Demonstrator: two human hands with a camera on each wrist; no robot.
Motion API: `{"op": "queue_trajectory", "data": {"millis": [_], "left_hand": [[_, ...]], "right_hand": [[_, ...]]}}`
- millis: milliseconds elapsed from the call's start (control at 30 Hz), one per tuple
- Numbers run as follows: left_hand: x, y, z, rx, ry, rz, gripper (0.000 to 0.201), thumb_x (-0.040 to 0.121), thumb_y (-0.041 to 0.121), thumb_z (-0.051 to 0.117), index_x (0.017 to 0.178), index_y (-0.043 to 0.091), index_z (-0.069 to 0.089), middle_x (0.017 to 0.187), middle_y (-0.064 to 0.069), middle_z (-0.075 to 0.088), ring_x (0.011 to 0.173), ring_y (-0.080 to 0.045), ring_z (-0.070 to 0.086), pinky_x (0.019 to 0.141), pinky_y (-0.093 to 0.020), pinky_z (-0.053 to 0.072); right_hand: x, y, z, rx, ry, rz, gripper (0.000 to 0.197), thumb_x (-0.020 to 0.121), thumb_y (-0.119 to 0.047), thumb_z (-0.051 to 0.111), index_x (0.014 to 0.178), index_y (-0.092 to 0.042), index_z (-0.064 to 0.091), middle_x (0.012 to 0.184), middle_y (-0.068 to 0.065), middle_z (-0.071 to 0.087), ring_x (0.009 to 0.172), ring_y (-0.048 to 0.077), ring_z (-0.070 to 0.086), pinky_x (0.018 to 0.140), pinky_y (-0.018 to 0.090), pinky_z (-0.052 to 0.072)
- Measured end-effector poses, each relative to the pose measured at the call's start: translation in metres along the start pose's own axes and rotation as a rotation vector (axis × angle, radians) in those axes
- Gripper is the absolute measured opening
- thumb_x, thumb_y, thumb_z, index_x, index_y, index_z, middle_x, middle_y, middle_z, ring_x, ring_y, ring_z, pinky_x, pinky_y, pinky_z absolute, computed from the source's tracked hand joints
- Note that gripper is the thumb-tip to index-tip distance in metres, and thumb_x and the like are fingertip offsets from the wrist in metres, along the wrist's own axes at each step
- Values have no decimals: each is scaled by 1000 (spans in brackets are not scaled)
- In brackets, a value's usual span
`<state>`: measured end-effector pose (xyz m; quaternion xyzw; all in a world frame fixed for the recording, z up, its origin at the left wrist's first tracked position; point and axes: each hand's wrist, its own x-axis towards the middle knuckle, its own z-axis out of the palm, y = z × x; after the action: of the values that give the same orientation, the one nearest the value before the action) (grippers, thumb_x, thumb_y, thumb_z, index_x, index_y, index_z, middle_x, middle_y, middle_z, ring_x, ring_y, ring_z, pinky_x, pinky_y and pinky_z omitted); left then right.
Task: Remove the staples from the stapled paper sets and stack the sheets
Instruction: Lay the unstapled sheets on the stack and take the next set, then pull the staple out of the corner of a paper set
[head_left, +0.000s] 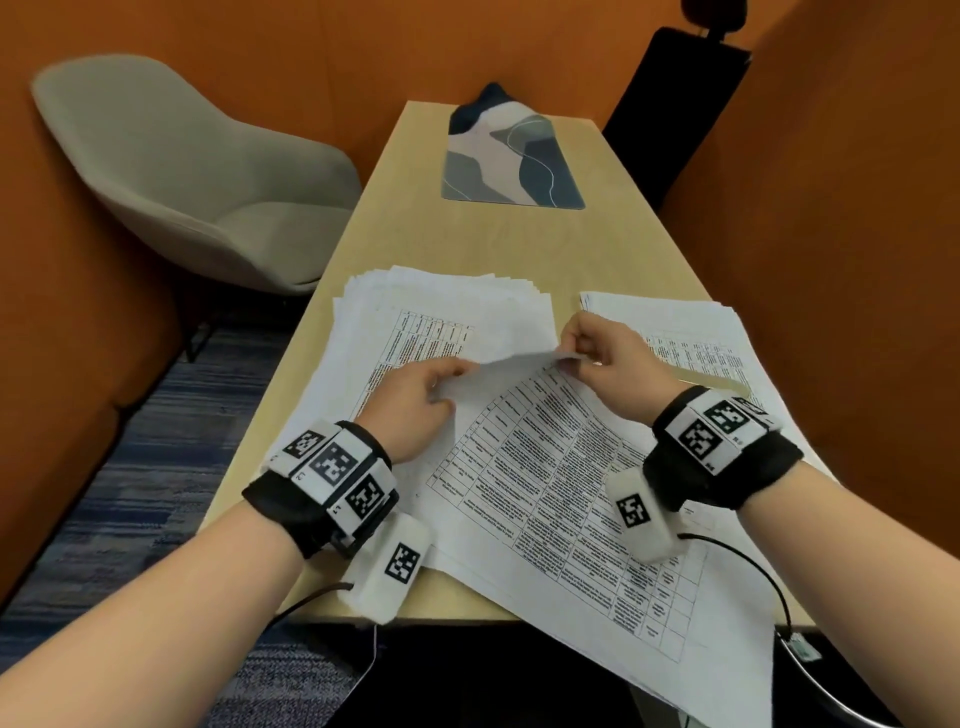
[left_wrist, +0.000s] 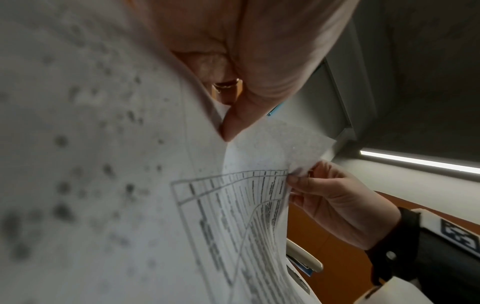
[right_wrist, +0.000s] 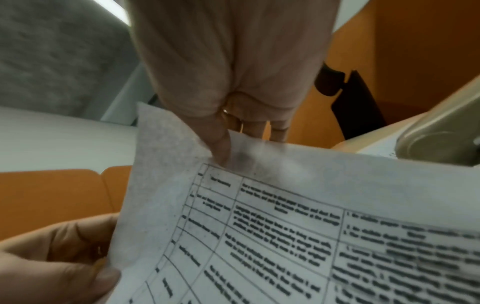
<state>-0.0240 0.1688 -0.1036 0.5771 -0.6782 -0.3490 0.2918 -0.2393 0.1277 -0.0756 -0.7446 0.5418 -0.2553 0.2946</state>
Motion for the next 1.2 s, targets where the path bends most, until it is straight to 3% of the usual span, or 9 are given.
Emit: {"op": "queue_trajectory", "data": {"millis": [167,267,467,567,633,733,867,1067,1200], "left_hand": [[0,6,1,-9,42,-16,28,87,11,59,114,17,63,105,2,66,96,-15,60,85,-25,45],[-1,6,3,-36,80,-9,29,86,11,61,113,17,63,105,4,65,95,-12,58,85,-24,42],[-2,6,3,-117,115,22,44,82,-3,60,112,28,55,114,4,59,110,-17,56,99,-34,43],[-3,5,3,-129,117,65,62,80,-6,60,117,41,44,103,0,60,97,-19,59,89,-33,47],[-3,4,3,-129,118,72,66,79,-6,59,119,45,44,102,-1,59,95,-20,58,87,-32,47],[-2,3,3,-149,116,75,62,78,-9,58,117,38,50,111,4,59,106,-16,56,92,-29,46],[-1,3,4,-140,104,35,49,80,-7,57,121,20,56,112,6,58,111,-18,56,99,-36,44],[-1,4,7,-200,98,57,49,80,-5,57,113,31,57,115,3,63,108,-18,60,98,-42,46],[-2,4,7,-216,113,65,47,81,-5,58,115,28,57,115,2,62,107,-20,60,96,-43,47]], "right_hand": [[6,0,7,150,-65,74,44,88,1,52,117,-31,45,101,23,64,95,40,61,91,53,47],[9,-2,11,51,-70,54,52,89,-1,52,137,-16,39,102,13,65,95,27,62,89,34,48],[10,-4,16,47,193,9,29,77,-5,69,98,-22,57,71,-9,56,65,4,52,66,16,42],[10,1,17,39,283,-31,28,71,-9,76,74,-26,54,83,-3,54,79,11,50,76,25,42],[9,2,16,54,274,-77,30,71,-8,77,68,-27,54,94,-1,50,91,10,46,79,16,36],[8,2,13,147,182,-122,31,77,-4,70,68,-28,52,85,-6,55,83,9,51,71,6,35],[10,6,14,264,144,-123,24,77,-13,71,79,-29,53,81,-5,59,82,13,55,80,31,44],[13,3,14,248,161,-46,34,79,-11,72,110,-20,62,80,-6,55,74,7,53,68,18,41],[14,3,18,194,283,-3,17,72,-16,78,72,-26,64,82,-5,52,82,17,53,74,30,43]]}}
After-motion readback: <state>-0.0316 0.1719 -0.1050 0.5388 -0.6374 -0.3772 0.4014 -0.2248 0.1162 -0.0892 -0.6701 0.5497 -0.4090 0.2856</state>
